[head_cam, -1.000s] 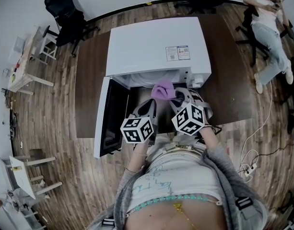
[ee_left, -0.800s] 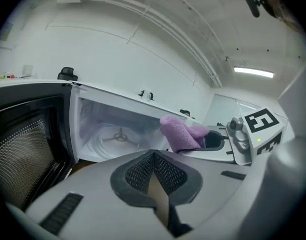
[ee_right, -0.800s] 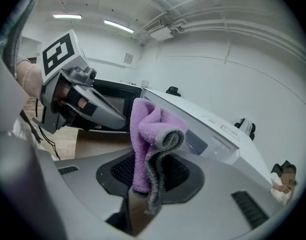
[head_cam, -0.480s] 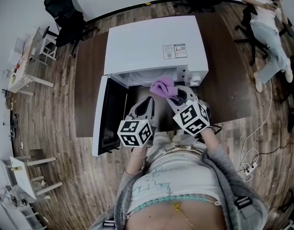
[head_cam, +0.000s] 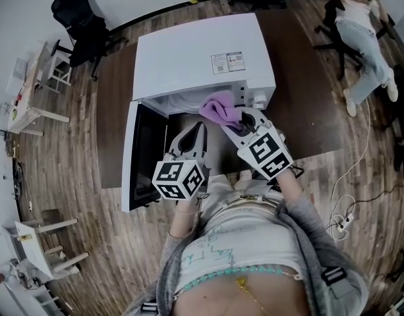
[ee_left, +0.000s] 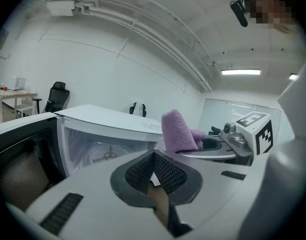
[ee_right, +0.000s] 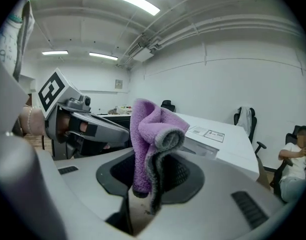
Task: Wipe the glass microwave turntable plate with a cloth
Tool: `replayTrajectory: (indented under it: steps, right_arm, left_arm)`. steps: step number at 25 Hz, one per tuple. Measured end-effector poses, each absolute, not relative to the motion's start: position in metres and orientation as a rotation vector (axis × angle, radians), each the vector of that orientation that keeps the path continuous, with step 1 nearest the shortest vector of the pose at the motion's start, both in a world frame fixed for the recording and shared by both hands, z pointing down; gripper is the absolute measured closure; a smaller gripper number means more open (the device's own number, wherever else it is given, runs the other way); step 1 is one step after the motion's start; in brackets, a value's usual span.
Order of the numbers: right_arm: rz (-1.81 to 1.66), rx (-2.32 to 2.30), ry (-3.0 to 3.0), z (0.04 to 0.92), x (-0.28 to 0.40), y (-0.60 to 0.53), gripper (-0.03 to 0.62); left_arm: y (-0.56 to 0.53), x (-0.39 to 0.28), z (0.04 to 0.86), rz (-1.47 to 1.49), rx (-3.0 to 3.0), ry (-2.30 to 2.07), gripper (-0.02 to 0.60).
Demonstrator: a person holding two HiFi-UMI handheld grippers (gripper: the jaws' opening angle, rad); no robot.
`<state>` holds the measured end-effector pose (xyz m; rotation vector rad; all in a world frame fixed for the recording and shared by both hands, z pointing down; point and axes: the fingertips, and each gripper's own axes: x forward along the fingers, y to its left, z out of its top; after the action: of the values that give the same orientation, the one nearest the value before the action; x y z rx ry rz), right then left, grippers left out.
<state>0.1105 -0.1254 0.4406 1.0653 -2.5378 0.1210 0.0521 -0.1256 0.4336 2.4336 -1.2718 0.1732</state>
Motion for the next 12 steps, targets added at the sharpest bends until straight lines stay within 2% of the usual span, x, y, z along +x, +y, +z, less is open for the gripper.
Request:
replayTrajectory:
  steps: [12]
  right_arm:
    - [0.121, 1.049, -2.625, 0.415, 0.109, -0.121, 0.471]
  left_arm:
    - [-0.128, 0.050, 0.406, 0.139, 2.513, -1.325, 0.571]
